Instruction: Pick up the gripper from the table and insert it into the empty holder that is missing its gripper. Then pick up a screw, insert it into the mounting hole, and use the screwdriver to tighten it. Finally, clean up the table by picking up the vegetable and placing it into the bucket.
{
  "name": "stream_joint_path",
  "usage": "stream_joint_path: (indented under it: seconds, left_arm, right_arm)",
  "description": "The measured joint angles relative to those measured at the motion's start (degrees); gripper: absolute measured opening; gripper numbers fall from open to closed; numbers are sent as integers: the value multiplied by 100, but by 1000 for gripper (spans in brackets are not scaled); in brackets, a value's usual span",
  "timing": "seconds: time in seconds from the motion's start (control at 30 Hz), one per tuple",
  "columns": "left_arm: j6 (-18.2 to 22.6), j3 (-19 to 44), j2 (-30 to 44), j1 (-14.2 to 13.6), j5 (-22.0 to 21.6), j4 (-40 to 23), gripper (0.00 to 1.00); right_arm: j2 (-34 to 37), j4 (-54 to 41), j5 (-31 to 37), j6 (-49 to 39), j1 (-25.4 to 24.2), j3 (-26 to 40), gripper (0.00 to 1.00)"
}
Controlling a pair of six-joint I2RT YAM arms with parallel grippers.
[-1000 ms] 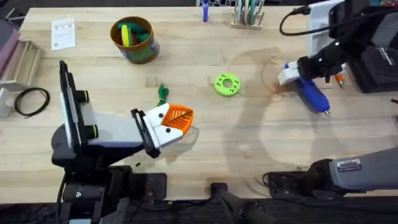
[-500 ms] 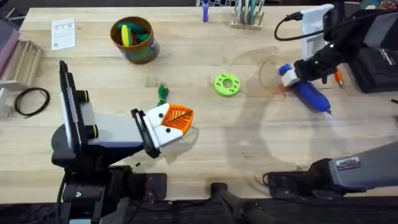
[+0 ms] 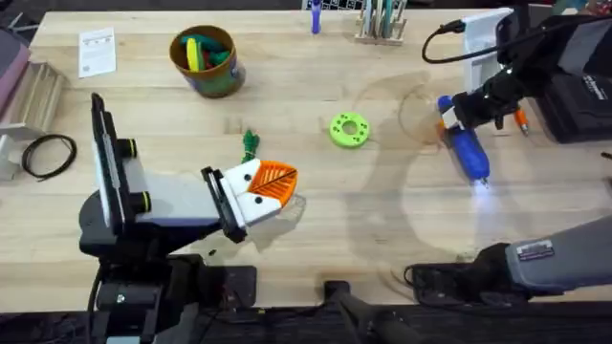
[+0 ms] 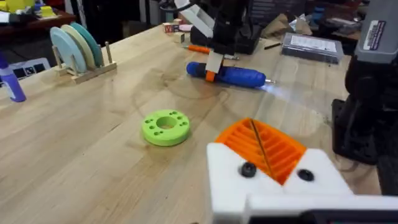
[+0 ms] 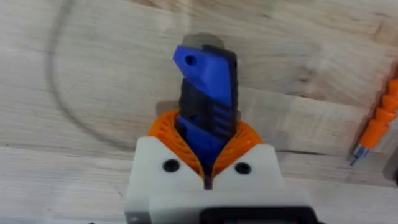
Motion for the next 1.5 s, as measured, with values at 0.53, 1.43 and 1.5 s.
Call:
stream_joint_path:
  seconds: [0.53, 1.43, 1.5]
  left_arm:
    - [0, 0, 0, 0, -2, 0, 8]
    - [0, 0, 0, 0, -2, 0, 8]
    - [0, 0, 0, 0, -2, 0, 8]
  right_arm:
    - [-1649, -264, -1555, 838, 0, 796, 21]
    - [-3198, 4469, -4459, 3567, 1705, 813, 20]
    - [-3195, 5371, -4455, 3780, 1941, 598, 20]
